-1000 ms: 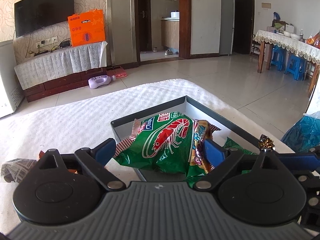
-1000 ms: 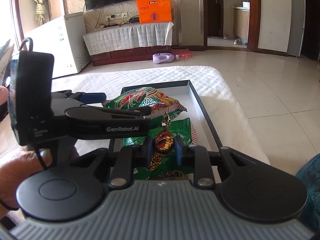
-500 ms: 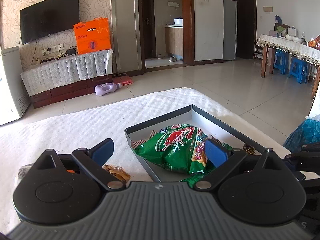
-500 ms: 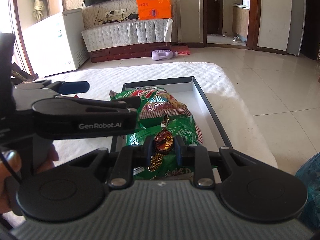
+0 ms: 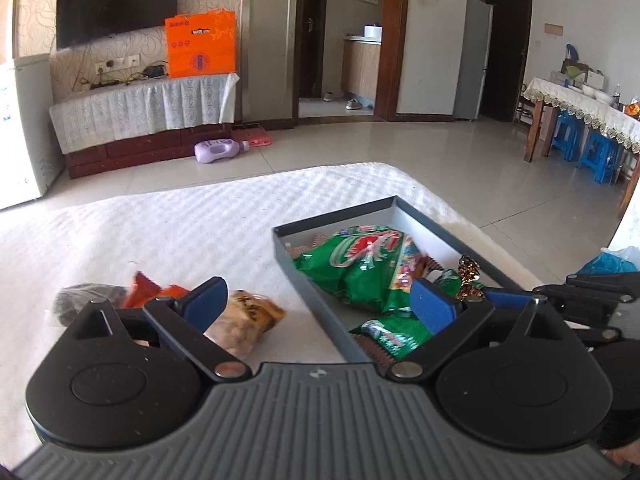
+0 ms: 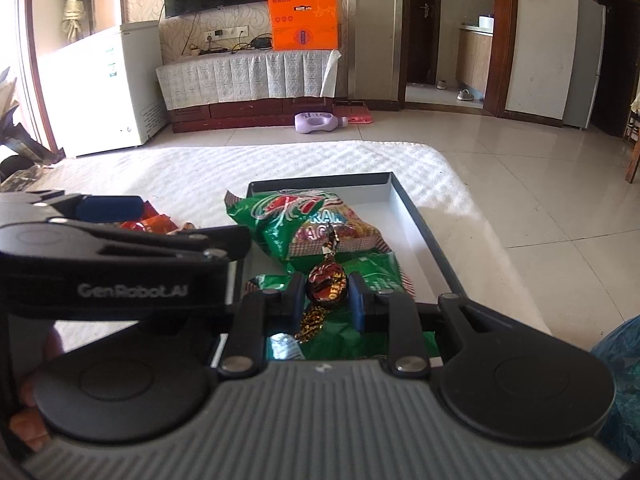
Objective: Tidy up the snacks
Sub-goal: 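Open the left tool to release the chip bag while right tool releases the candy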
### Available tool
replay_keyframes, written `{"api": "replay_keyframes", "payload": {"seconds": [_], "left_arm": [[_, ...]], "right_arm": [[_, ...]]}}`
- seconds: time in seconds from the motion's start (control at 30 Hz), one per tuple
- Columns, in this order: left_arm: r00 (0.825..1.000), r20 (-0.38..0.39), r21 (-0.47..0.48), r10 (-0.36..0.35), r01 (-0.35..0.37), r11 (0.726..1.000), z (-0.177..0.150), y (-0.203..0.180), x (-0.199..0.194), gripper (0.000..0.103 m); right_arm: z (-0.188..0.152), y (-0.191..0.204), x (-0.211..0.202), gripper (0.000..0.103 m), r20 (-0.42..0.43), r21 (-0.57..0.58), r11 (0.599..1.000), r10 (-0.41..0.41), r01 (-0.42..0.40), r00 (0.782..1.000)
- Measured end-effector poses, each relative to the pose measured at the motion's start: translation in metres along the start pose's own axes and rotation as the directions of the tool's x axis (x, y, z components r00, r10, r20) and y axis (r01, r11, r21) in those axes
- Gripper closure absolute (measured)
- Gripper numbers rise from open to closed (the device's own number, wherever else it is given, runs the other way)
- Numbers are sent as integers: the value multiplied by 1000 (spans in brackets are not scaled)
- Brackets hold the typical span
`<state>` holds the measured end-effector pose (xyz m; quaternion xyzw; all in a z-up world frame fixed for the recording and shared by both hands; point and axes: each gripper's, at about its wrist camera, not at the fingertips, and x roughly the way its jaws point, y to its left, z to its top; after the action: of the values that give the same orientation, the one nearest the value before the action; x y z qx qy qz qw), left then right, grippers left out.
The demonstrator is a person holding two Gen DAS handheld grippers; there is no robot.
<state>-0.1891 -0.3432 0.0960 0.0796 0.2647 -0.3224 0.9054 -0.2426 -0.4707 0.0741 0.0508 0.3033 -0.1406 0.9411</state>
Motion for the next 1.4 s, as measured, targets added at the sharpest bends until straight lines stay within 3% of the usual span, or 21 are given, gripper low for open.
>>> {"api": "replay_keyframes", "payload": {"seconds": [0.23, 0.43, 0.8, 0.97, 1.17, 1.4], "left_arm": [[992, -5, 27, 124, -124, 992, -13, 21, -36, 3], [985, -67, 16, 158, -157, 987, -32, 60, -65, 3], [970, -64, 9, 235, -235, 972, -52, 108, -113, 3], [962, -34, 14, 273, -272, 962, -51, 107, -105, 3], [953, -86, 20, 292, -291, 957, -52, 113, -72, 3], [942, -138, -38, 306, -314, 949, -56, 152, -46, 3]], "right_arm": [[3, 16, 15, 77, -28, -50, 998, -34, 33, 999], [2, 25, 21, 77, -37, -70, 996, -64, 61, 997], [0, 24, 24, 77, -47, -104, 990, -103, 98, 994], [-1, 22, 23, 77, -52, -103, 990, -106, 101, 993], [-2, 21, 20, 77, -57, -113, 986, -126, 119, 990], [-3, 16, 14, 77, -48, -106, 984, -148, 142, 988]]}}
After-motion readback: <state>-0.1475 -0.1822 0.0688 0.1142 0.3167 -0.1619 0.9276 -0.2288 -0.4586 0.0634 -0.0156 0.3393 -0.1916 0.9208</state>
